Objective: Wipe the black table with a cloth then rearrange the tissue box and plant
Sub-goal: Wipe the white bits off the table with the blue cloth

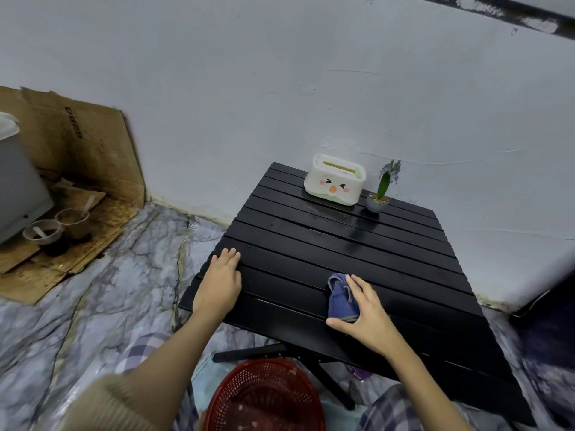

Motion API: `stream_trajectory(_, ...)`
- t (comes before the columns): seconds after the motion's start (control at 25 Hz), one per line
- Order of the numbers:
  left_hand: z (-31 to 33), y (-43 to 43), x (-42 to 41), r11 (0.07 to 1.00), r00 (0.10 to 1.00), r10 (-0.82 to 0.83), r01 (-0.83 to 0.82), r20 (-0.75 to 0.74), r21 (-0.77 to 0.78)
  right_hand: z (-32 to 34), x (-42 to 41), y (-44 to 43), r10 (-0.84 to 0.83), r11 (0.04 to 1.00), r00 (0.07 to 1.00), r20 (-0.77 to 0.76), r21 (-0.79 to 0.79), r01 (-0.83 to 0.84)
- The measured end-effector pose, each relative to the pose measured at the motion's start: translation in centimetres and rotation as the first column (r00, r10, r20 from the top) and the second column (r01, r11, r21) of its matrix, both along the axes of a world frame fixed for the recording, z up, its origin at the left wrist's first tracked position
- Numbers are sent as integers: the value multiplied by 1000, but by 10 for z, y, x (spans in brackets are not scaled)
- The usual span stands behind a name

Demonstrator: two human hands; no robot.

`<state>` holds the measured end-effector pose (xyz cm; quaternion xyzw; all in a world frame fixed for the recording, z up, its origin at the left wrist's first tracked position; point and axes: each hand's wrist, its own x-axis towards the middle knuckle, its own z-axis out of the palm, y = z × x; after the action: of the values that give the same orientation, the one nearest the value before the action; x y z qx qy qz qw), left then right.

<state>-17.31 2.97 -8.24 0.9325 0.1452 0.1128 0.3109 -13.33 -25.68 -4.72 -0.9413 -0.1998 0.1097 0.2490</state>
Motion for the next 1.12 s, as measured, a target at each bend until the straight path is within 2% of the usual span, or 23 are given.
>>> stream_trajectory(0.12, 1, 0, 0, 1000, 1000, -2, 2, -2, 5, 3, 6, -6, 51, 997, 999, 2, -65, -51)
stream_trajectory(0.28, 0, 0, 0, 1000, 1000, -4, 4, -10, 6, -6, 7, -5, 114, 975, 942, 315, -219, -45)
stream_trajectory(0.44, 1, 0, 0, 1000, 1000, -2, 2, -9, 1, -12, 4, 6, 103, 981, 833, 543, -195, 6)
stream_trajectory(0.6, 2, -1, 0, 1000, 1000, -3, 3, -3, 7, -14, -6, 14, 6, 1000, 872, 489, 20, -18)
stream_trajectory(0.8, 2, -1, 0, 1000, 1000, 6, -6, -5, 14, -17, -43, 20, 127, 957, 904, 408, 191, -221)
stream_trajectory(0.88, 3, -2, 0, 1000, 1000, 6, -6, -5, 13, -20, -59, 21, 199, 931, 886, 419, 202, -304)
stream_trajectory(1.0, 3, -2, 0, 1000, 1000, 2, -2, -13, 13, -22, -79, 25, 284, 900, 796, 535, 138, -414)
stream_trajectory(1.12, 4, -1, 0, 1000, 1000, 0, 0, -18, 8, -13, -83, 29, 298, 888, 731, 614, 103, -448)
